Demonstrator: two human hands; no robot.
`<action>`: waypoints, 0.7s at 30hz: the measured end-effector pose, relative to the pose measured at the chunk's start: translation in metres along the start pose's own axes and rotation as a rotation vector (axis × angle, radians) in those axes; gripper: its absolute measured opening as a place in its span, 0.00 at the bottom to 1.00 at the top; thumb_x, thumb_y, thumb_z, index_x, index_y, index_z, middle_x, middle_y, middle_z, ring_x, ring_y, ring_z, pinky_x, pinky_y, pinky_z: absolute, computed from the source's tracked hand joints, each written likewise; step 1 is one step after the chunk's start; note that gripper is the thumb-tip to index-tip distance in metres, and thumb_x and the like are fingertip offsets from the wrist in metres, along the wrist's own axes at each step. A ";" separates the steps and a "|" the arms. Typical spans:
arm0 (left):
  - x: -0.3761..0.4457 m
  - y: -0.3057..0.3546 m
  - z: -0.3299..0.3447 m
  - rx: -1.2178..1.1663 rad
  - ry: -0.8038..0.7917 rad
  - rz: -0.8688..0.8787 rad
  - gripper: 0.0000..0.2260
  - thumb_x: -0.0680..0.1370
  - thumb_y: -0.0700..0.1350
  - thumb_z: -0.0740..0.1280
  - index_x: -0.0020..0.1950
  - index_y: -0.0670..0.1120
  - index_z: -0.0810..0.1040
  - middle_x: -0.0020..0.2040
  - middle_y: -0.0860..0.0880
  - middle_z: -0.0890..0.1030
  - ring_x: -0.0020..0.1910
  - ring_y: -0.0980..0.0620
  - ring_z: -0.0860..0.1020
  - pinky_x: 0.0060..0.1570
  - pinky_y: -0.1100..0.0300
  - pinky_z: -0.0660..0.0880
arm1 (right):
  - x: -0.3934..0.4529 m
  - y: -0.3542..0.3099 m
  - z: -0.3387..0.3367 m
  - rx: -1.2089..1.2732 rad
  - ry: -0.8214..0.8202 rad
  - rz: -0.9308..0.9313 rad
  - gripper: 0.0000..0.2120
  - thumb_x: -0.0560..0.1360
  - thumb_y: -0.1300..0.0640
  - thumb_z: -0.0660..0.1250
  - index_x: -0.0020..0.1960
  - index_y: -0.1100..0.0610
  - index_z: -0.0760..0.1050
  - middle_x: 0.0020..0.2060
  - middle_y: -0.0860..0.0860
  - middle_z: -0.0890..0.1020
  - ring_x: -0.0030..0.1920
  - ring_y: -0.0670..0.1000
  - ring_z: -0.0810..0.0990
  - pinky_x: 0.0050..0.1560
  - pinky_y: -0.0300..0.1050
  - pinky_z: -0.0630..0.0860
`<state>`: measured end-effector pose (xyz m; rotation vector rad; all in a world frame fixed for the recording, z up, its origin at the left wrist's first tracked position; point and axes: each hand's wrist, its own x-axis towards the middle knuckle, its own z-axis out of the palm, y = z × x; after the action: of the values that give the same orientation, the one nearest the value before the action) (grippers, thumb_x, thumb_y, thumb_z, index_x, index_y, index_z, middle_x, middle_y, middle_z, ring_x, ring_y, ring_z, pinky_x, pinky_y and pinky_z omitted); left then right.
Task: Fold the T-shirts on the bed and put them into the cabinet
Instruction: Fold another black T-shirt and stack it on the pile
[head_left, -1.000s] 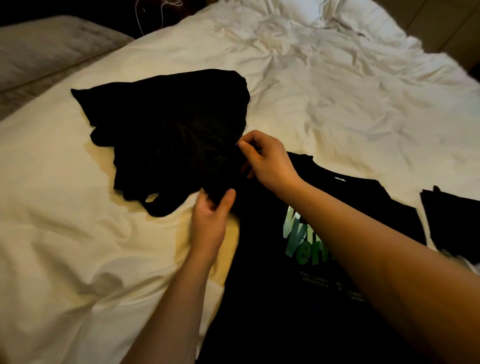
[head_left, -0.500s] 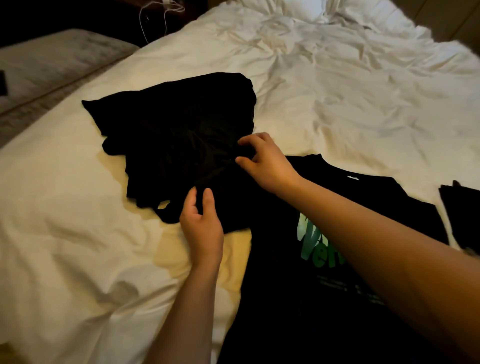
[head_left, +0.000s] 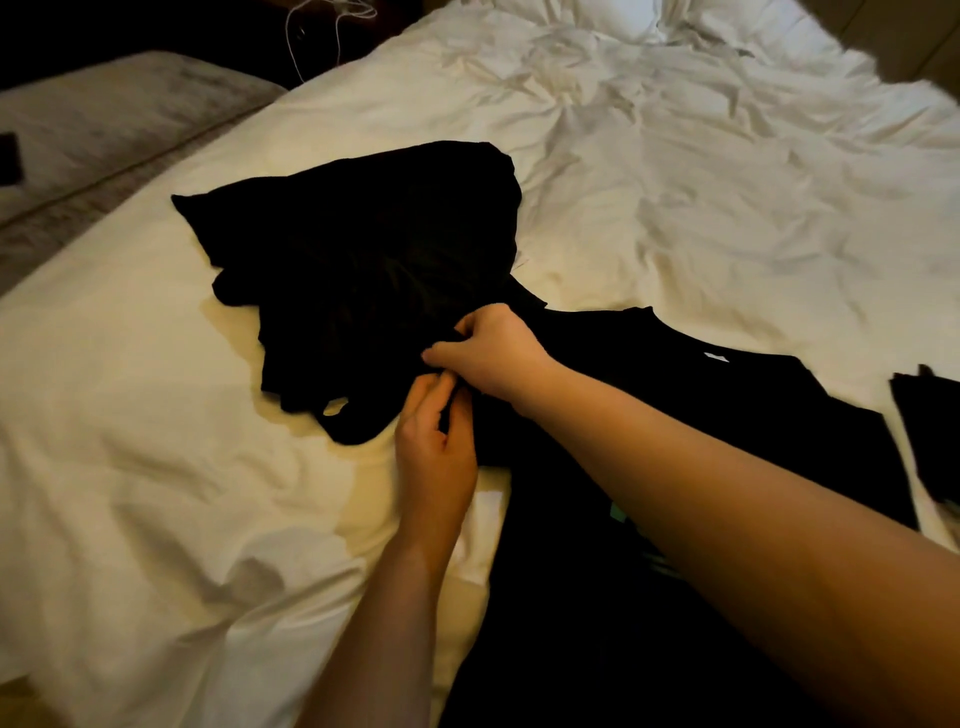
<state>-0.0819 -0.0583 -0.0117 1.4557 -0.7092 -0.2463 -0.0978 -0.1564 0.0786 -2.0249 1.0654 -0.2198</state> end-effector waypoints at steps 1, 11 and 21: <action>-0.001 0.003 0.001 -0.001 -0.011 -0.005 0.10 0.82 0.38 0.64 0.62 0.43 0.80 0.52 0.51 0.79 0.54 0.55 0.79 0.52 0.56 0.77 | 0.000 -0.001 0.000 -0.033 0.055 -0.021 0.12 0.74 0.54 0.73 0.35 0.57 0.74 0.29 0.52 0.76 0.30 0.49 0.75 0.33 0.44 0.73; 0.001 0.005 -0.003 -0.001 0.227 -0.146 0.06 0.75 0.40 0.75 0.49 0.45 0.82 0.40 0.55 0.82 0.37 0.63 0.78 0.41 0.68 0.72 | 0.009 0.007 -0.041 0.664 0.342 0.045 0.07 0.80 0.57 0.66 0.53 0.58 0.80 0.45 0.55 0.85 0.47 0.54 0.85 0.52 0.51 0.82; -0.028 0.019 0.024 0.097 -0.432 0.295 0.10 0.67 0.36 0.74 0.45 0.47 0.84 0.44 0.59 0.81 0.48 0.59 0.78 0.51 0.60 0.73 | -0.072 0.104 -0.076 0.886 0.643 0.231 0.03 0.75 0.61 0.66 0.42 0.57 0.74 0.35 0.51 0.78 0.38 0.52 0.79 0.36 0.46 0.72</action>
<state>-0.1230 -0.0596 -0.0024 1.3799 -1.2893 -0.3038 -0.2431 -0.1781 0.0670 -1.0269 1.2572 -1.0629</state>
